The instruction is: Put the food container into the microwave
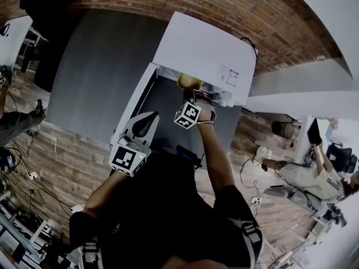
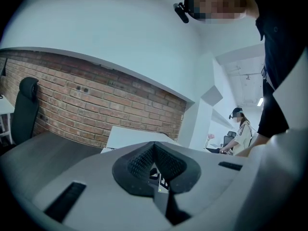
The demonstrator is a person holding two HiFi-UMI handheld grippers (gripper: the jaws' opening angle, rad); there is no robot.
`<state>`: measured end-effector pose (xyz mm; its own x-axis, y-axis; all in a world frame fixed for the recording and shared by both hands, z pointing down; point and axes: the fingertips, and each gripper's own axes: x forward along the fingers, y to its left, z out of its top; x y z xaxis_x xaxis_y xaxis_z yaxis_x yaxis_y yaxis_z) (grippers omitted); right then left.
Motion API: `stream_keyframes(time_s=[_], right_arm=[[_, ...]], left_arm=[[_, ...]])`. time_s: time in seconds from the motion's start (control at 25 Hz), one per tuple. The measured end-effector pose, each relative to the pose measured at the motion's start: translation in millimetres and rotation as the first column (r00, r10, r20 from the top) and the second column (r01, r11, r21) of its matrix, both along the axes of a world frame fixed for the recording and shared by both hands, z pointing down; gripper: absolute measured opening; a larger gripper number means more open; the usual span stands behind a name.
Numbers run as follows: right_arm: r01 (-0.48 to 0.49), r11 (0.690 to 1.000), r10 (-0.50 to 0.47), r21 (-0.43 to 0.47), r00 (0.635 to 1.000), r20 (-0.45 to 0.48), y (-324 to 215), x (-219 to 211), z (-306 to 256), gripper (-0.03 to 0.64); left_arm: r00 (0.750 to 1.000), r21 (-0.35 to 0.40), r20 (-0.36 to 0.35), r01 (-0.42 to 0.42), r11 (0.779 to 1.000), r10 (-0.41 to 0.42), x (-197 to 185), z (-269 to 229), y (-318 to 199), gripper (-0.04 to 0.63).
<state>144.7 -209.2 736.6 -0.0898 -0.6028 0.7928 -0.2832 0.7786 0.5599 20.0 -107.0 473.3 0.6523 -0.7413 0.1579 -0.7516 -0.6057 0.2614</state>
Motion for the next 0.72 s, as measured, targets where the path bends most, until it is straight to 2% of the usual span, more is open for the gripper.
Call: stream_keyframes(time_s=[0.32, 0.72], right_arm=[[-0.043, 0.999, 0.045, 0.031, 0.997, -0.059, -37.2, 12.7, 20.1, 0.035], [-0.039, 0.999, 0.041, 0.024, 0.996, -0.081, -53.8, 19.9, 35.6, 0.035]], left_arm=[[1.0, -0.013, 0.013, 0.0, 1.0, 0.0, 2.3, 5.4, -3.7, 0.035], [1.0, -0.053, 0.011, 0.017, 0.998, -0.017, 4.6, 13.8, -9.1, 0.035]])
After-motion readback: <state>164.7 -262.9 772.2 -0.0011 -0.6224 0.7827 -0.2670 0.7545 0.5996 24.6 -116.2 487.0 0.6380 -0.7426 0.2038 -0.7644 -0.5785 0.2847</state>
